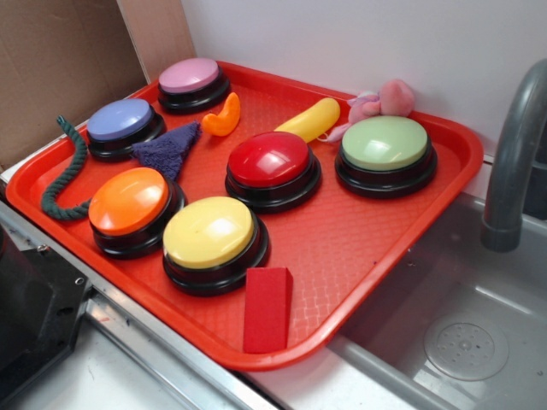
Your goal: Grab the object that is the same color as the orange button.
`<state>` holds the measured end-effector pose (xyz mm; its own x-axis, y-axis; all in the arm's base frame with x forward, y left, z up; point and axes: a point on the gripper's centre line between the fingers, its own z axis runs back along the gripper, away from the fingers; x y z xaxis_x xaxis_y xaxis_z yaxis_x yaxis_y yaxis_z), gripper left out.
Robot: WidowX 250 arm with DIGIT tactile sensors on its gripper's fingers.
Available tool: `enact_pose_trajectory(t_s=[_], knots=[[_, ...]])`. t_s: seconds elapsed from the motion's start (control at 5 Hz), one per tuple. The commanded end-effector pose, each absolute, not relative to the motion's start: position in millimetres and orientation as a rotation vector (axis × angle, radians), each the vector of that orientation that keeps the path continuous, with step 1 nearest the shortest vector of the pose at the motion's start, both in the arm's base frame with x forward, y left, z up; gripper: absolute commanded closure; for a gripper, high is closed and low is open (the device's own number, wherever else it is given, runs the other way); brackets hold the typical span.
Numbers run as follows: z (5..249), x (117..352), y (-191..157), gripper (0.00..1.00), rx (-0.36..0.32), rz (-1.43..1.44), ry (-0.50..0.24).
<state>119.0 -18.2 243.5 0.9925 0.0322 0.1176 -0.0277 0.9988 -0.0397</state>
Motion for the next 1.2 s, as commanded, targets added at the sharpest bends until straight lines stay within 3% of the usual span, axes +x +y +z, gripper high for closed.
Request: enact_pose_trajectory(t_s=[0.0,0.4,0.6,1.0], knots=[[244,119,-18,0.0,-0.038,0.03,-0.119],[216,167,-17,0.0,0.015,0.201,-0.118],[200,197,-6,0.0,0.004,0.31,-0.124],[173,261,24,0.0,0.017,0.541,-0.209]])
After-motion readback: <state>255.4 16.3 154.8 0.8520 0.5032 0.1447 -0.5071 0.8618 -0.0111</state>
